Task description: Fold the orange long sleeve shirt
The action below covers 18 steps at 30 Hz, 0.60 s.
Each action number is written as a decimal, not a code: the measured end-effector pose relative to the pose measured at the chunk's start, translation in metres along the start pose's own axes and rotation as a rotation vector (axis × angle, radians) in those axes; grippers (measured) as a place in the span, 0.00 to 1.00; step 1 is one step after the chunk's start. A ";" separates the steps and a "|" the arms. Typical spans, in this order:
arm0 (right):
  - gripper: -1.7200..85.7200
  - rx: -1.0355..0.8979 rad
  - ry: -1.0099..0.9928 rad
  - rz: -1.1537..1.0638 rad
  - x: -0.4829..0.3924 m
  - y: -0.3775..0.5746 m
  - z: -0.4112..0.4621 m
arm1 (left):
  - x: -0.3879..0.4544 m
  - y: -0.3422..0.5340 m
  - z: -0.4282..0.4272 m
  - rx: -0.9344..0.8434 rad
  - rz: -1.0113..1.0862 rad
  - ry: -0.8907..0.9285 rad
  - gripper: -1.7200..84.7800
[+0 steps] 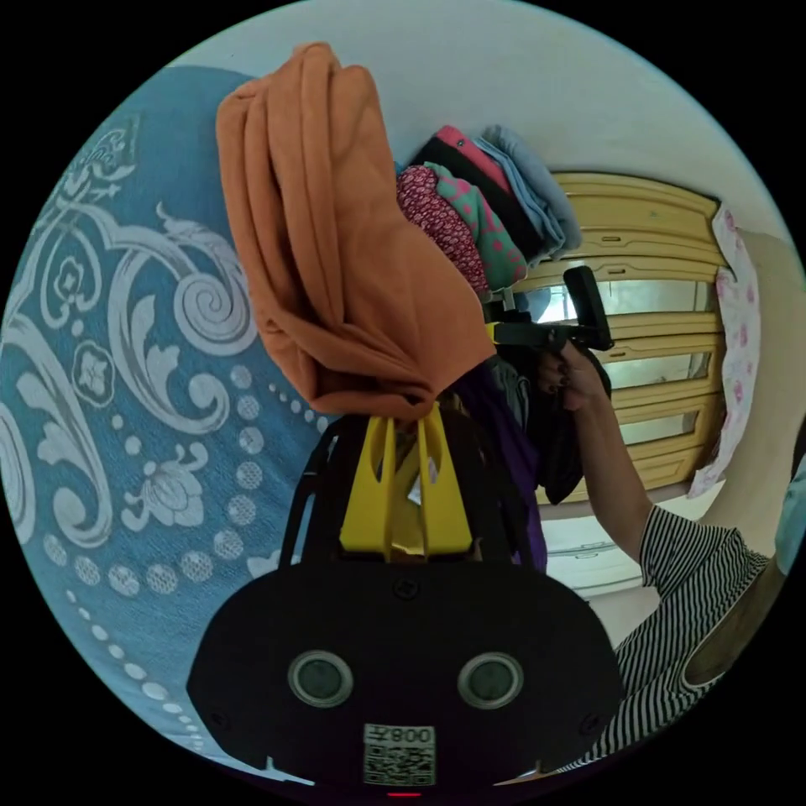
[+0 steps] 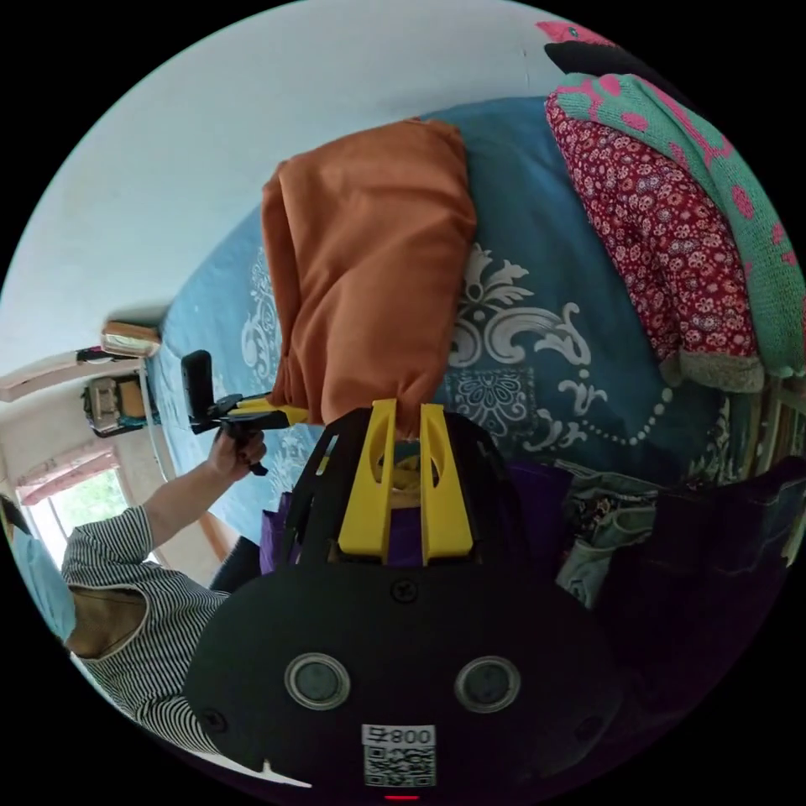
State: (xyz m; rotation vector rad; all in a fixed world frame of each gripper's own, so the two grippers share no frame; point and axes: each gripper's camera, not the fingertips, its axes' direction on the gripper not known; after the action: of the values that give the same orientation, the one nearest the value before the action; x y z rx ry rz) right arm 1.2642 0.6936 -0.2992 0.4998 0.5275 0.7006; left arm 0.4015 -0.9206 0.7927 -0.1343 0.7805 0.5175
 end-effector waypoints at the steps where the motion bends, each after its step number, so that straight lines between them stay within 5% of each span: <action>1: 0.08 -0.021 0.047 0.004 -0.005 -0.004 0.005 | -0.018 -0.007 0.001 -0.012 -0.010 -0.020 0.07; 5: 0.04 0.033 0.210 -0.005 -0.035 -0.007 0.002 | -0.084 -0.034 -0.005 -0.043 -0.053 -0.025 0.07; 9: 0.03 0.200 0.148 -0.081 -0.070 -0.011 -0.003 | -0.136 -0.060 -0.025 -0.025 -0.053 -0.016 0.07; 18: 0.02 0.019 0.378 -0.129 -0.092 -0.090 0.105 | -0.264 -0.114 -0.111 -0.008 0.000 -0.022 0.09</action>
State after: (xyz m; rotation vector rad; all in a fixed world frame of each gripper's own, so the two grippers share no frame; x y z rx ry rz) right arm 1.3098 0.5423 -0.2469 0.3469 0.9136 0.6698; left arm 0.2306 -1.1577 0.8906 -0.1363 0.7573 0.5215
